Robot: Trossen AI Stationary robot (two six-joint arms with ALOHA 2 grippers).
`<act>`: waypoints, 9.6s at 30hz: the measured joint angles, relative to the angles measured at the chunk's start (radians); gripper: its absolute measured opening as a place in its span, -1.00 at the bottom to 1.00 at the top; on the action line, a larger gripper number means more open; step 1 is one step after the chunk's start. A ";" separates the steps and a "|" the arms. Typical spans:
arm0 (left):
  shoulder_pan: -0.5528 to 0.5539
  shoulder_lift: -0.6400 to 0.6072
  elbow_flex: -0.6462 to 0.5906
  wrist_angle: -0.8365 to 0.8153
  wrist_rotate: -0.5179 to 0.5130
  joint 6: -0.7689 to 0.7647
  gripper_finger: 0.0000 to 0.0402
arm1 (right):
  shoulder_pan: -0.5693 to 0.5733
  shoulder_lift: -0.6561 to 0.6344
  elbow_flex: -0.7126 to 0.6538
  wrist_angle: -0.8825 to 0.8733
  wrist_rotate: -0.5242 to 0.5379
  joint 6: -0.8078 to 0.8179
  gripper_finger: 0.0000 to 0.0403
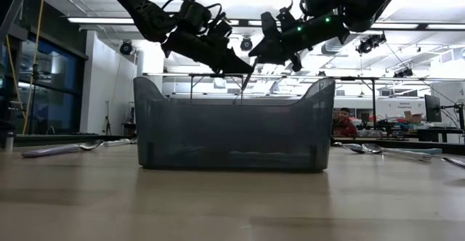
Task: Sort silverware by color (type)
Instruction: Put the bottom left violet spoon into the orange bin, then put the top left blue spoon into the blue bin
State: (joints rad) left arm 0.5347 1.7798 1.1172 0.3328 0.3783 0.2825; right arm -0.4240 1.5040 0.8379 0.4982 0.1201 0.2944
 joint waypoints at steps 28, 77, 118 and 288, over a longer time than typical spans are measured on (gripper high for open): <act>-0.001 0.001 -0.001 0.009 -0.008 -0.045 -0.79 | 0.007 0.001 0.002 -0.038 -0.016 -0.033 -0.75; 0.159 -0.263 -0.339 0.192 -0.003 -0.165 -1.00 | 0.066 0.092 0.000 -0.035 -0.769 -0.816 -0.99; 0.159 -0.262 -0.352 0.166 -0.004 -0.157 -1.00 | 0.071 0.117 0.000 -0.213 -0.646 -0.789 -0.33; 0.145 -0.219 0.083 -0.628 -0.153 0.063 -0.79 | -0.211 -0.289 -0.003 -0.799 -0.570 -0.852 -1.00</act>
State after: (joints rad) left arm 0.6793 1.5604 1.1999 -0.2953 0.2248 0.3458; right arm -0.6350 1.2148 0.8352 -0.3005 -0.4496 -0.5577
